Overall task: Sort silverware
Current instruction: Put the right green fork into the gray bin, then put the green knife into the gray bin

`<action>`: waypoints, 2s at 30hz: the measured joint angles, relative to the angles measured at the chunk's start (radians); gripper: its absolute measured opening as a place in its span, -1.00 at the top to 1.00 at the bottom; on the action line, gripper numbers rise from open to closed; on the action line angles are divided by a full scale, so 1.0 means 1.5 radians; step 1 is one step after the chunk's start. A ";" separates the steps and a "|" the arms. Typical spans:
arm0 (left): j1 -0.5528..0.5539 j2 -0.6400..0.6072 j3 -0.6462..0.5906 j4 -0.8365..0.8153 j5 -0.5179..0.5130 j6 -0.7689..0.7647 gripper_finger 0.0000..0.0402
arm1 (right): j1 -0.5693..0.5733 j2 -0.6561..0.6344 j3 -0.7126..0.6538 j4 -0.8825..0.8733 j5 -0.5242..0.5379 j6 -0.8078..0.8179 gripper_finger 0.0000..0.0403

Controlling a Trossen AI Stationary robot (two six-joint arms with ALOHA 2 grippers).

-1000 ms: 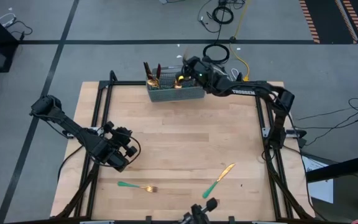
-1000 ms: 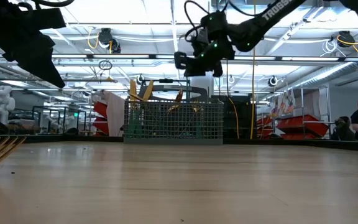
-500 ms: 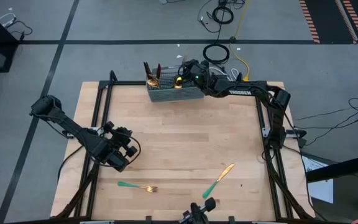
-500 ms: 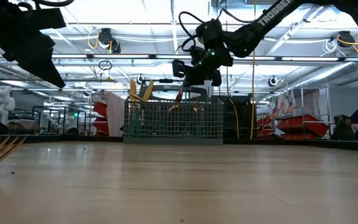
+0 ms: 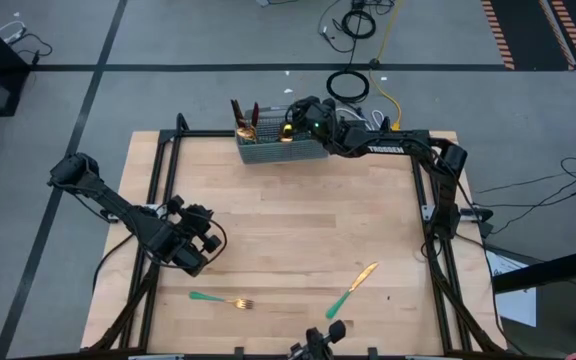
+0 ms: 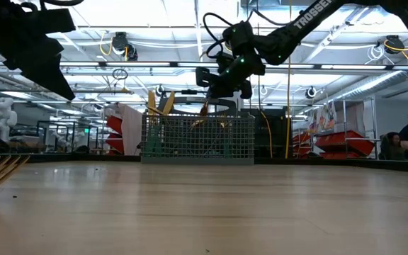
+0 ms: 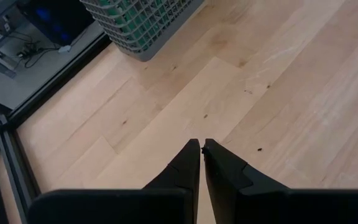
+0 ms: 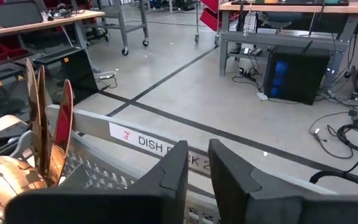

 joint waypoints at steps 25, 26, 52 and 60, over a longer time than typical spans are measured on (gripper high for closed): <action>0.000 0.000 0.000 0.020 0.001 0.000 0.84 | 0.241 -0.442 -0.001 -0.699 -0.249 0.009 0.60; 0.000 0.000 0.000 0.020 0.001 0.001 0.84 | 0.272 -0.446 -0.001 -0.750 -0.241 0.023 0.60; 0.000 0.000 0.000 0.018 0.019 0.002 0.84 | 0.699 -0.131 -0.002 -0.799 -0.354 -0.015 0.11; 0.000 0.000 0.000 0.017 0.022 0.005 0.84 | 0.715 -0.062 -0.002 -0.760 -0.355 -0.045 0.14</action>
